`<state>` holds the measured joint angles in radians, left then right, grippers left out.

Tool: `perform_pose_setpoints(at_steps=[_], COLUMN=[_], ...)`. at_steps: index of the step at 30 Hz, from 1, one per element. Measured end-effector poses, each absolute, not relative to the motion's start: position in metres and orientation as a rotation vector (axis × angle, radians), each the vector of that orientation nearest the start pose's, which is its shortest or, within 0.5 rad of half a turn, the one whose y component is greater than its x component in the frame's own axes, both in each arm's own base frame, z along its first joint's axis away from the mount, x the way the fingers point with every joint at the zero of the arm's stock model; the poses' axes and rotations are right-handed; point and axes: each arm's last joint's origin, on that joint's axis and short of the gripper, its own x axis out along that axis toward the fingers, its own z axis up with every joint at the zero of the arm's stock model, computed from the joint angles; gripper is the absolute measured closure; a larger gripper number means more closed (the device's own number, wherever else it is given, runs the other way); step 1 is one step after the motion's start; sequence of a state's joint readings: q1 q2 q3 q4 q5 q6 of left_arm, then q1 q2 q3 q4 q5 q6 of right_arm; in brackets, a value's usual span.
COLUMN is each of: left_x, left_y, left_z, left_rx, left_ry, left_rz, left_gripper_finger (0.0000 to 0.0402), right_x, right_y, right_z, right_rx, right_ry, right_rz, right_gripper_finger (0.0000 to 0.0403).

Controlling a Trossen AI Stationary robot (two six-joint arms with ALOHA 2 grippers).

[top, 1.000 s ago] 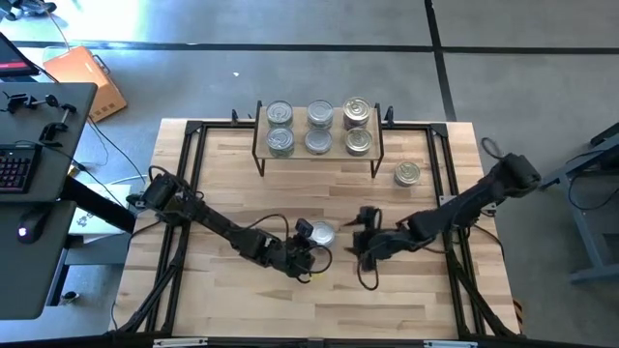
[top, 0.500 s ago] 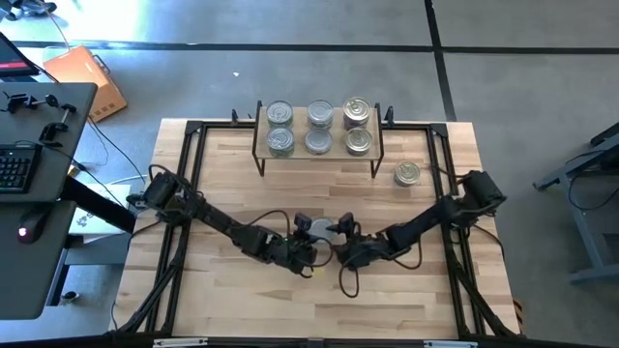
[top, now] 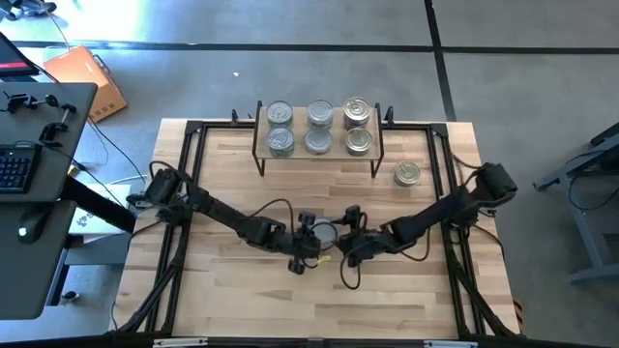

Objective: Stack canned seafood by type on shelf
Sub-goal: Stack the light green tuna can on top of the bottom light green tuna can on the shelf

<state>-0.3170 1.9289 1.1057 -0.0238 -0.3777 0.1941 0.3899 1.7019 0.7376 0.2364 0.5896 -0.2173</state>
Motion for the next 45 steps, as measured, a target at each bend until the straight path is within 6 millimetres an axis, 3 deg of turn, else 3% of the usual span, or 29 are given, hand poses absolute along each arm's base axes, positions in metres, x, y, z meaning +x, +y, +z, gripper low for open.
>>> perform_pose_setpoints(at_steps=[7, 11, 15, 22, 33, 39, 45], left_x=[0.373, 0.376, 0.379, 0.379, 0.377, 0.378, 0.380], left_y=[-0.099, -0.095, -0.094, -0.094, -0.096, -0.095, -0.093], left_z=[0.136, 0.125, 0.113, 0.109, 0.133, 0.144, 0.146], left_rx=[0.556, 0.588, 0.626, 0.616, 0.556, 0.524, 0.494], left_ry=[0.828, 0.858, 0.873, 0.882, 0.799, 0.755, 0.735], left_rz=[-0.080, -0.103, -0.098, -0.107, -0.114, -0.089, -0.052], left_gripper_finger=[0.0242, 0.0217, 0.0253, 0.0389, 0.0400, 0.0401, 0.0401], right_x=[0.288, 0.288, 0.288, 0.285, 0.276, 0.277, 0.287], right_y=[0.106, 0.106, 0.109, 0.115, 0.123, 0.118, 0.115], right_z=[0.147, 0.147, 0.147, 0.146, 0.140, 0.140, 0.131], right_rx=[-0.431, -0.404, -0.384, -0.383, -0.633, -0.735, -0.712], right_ry=[0.678, 0.680, 0.680, 0.686, 0.753, 0.753, 0.727], right_rz=[-0.042, -0.023, 0.012, 0.052, 0.201, 0.127, 0.106], right_gripper_finger=[0.0107, 0.0107, 0.0108, 0.0108, 0.0108, 0.0108, 0.0108])
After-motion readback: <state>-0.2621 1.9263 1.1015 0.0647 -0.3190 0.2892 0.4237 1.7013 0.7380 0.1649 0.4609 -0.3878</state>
